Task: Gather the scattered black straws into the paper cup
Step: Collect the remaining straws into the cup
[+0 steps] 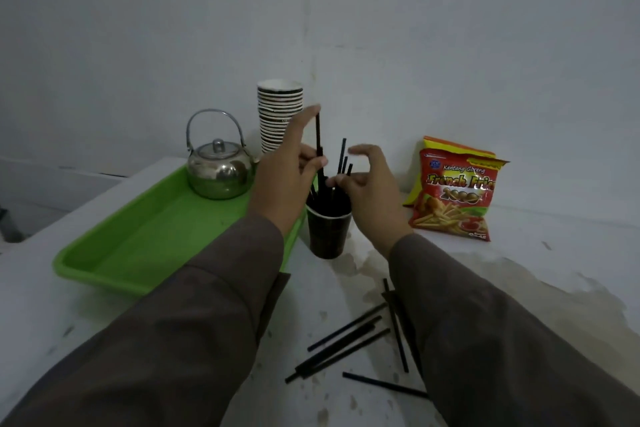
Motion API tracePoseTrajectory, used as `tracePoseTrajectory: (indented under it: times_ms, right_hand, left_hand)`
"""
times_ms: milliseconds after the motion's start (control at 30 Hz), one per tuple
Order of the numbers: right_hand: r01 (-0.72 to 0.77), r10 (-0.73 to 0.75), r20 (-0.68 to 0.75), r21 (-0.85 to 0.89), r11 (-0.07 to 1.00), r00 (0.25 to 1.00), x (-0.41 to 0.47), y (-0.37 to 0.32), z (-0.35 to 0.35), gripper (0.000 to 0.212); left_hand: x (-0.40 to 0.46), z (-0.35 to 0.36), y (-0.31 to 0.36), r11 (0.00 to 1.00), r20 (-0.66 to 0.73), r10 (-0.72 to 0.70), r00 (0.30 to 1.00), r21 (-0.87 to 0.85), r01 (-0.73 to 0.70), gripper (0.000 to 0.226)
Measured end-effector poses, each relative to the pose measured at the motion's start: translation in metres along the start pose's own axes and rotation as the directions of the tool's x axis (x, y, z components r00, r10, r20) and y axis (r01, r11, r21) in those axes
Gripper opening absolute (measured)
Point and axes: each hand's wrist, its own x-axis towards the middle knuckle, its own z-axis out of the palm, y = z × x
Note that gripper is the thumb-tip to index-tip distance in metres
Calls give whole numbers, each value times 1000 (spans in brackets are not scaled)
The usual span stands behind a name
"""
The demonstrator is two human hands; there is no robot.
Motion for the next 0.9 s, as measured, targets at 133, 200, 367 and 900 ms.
tracePoseTrajectory:
  times_ms: [133, 200, 367, 900]
  right_hand:
    - [96, -90, 42, -184, 978, 995, -6, 6, 2, 64]
    - [87, -79, 43, -249, 965, 996, -3, 8, 2, 50]
    - [44, -35, 33, -352, 935, 999, 2, 12, 0, 27]
    - [139, -130, 62, -171, 975, 990, -74, 16, -84, 21]
  left_hand:
    - [-12, 8, -11, 995, 137, -32, 990, 103, 18, 70]
    - [-14, 10, -12, 990, 168, -49, 985, 140, 26, 66]
    - [-17, 12, -9, 974, 205, 2, 979, 220, -48, 40]
    - [-88, 7, 54, 987, 230, 62, 971, 130, -94, 30]
